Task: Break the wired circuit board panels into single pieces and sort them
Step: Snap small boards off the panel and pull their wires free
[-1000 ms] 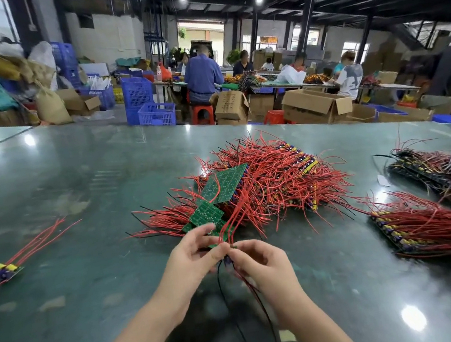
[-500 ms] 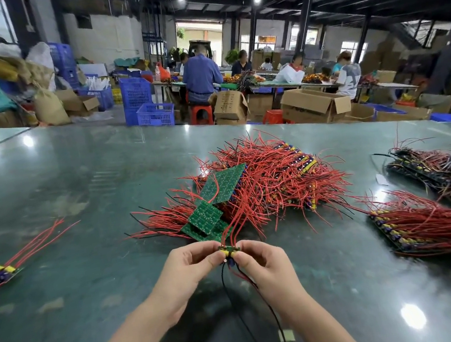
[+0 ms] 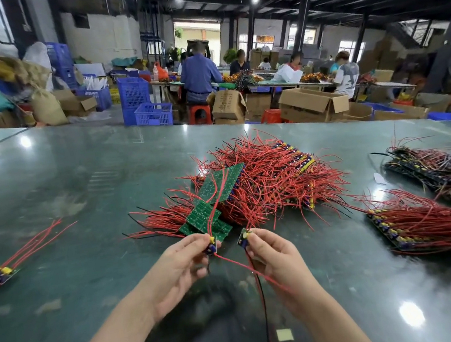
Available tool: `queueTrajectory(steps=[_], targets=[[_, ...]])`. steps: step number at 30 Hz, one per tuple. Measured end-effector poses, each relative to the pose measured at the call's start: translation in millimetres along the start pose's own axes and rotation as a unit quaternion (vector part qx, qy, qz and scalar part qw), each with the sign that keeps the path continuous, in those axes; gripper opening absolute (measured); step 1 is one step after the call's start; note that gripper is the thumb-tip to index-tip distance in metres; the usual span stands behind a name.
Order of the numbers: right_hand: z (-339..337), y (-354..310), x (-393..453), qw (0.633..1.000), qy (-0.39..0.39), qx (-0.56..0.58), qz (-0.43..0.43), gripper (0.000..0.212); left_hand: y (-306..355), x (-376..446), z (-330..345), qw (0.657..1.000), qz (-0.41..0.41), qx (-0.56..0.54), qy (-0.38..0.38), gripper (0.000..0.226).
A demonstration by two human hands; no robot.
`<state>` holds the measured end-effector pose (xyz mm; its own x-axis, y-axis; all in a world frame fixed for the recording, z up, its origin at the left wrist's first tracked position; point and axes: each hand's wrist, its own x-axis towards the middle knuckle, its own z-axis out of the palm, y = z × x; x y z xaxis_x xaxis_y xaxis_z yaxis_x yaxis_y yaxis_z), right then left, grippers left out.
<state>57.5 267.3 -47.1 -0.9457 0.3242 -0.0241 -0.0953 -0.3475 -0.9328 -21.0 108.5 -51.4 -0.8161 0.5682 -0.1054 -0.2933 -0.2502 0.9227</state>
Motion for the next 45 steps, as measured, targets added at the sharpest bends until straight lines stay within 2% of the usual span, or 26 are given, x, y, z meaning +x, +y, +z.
queueTrajectory(steps=[1, 2, 3, 4, 5, 6, 8, 9, 11, 14, 16, 18, 23, 27, 30, 34, 39, 41, 45], targets=[[0, 0, -1, 1.000, 0.004, -0.007, -0.001, 0.010, -2, 1, 0, 0.994, 0.046, 0.092, 0.023, 0.008], [0, 0, -1, 1.000, 0.004, -0.029, -0.007, 0.008, -4, 1, -1, 0.966, 0.104, 0.230, 0.064, 0.014], [1, 0, -2, 0.998, 0.003, -0.062, -0.019, 0.006, -9, 2, -3, 0.904, 0.172, 0.378, 0.104, 0.012], [1, 0, -2, 0.995, 0.001, -0.095, -0.033, 0.005, -11, 2, -3, 0.842, 0.231, 0.465, 0.143, 0.011], [2, 0, -3, 0.992, -0.002, -0.119, -0.047, 0.005, -13, 1, -3, 0.814, 0.278, 0.482, 0.169, 0.021], [2, 1, -3, 0.990, -0.007, -0.131, -0.057, 0.005, -14, 0, -1, 0.823, 0.298, 0.456, 0.163, 0.025], [3, 2, -4, 0.987, -0.013, -0.143, -0.069, 0.004, -9, -4, 6, 0.921, 0.235, 0.300, 0.083, 0.025], [4, 3, -4, 0.986, -0.013, -0.149, -0.070, 0.004, -9, -5, 10, 0.955, 0.190, 0.226, 0.034, 0.025], [4, 4, -5, 0.984, -0.015, -0.164, -0.071, 0.003, -13, -8, 16, 0.976, 0.142, 0.164, -0.011, 0.025], [4, 5, -6, 0.983, -0.021, -0.167, -0.068, 0.003, -19, -11, 23, 0.993, 0.101, 0.064, -0.006, 0.032], [4, 3, -5, 0.983, -0.001, -0.164, -0.079, 0.006, -20, -13, 26, 0.997, 0.076, 0.018, 0.003, 0.034], [2, 1, -2, 0.985, 0.028, -0.143, -0.090, 0.011, -19, -16, 29, 0.999, 0.050, 0.018, 0.001, 0.034], [1, -3, -3, 0.974, 0.021, -0.185, -0.127, 0.017, -23, -21, 38, 0.999, -0.011, 0.030, -0.024, 0.020], [1, -4, -2, 0.970, 0.023, -0.193, -0.143, 0.020, -25, -24, 40, 0.995, -0.070, 0.026, -0.064, 0.027], [1, -6, -3, 0.964, 0.019, -0.219, -0.149, 0.022, -27, -25, 41, 0.993, -0.072, 0.049, -0.077, 0.012], [1, -9, -6, 0.957, 0.013, -0.250, -0.145, 0.027, -27, -26, 40, 0.987, -0.053, 0.124, -0.089, 0.008], [-1, -12, -8, 0.975, -0.006, -0.204, -0.082, 0.014, -19, -28, 40, 0.977, -0.044, 0.172, -0.122, 0.009], [1, -12, -8, 0.976, -0.001, -0.205, -0.080, 0.011, -19, -29, 41, 0.978, -0.046, 0.169, -0.111, 0.008], [1, -13, -7, 0.973, 0.013, -0.210, -0.096, 0.011, -21, -29, 42, 0.989, -0.019, 0.139, -0.037, 0.015]])
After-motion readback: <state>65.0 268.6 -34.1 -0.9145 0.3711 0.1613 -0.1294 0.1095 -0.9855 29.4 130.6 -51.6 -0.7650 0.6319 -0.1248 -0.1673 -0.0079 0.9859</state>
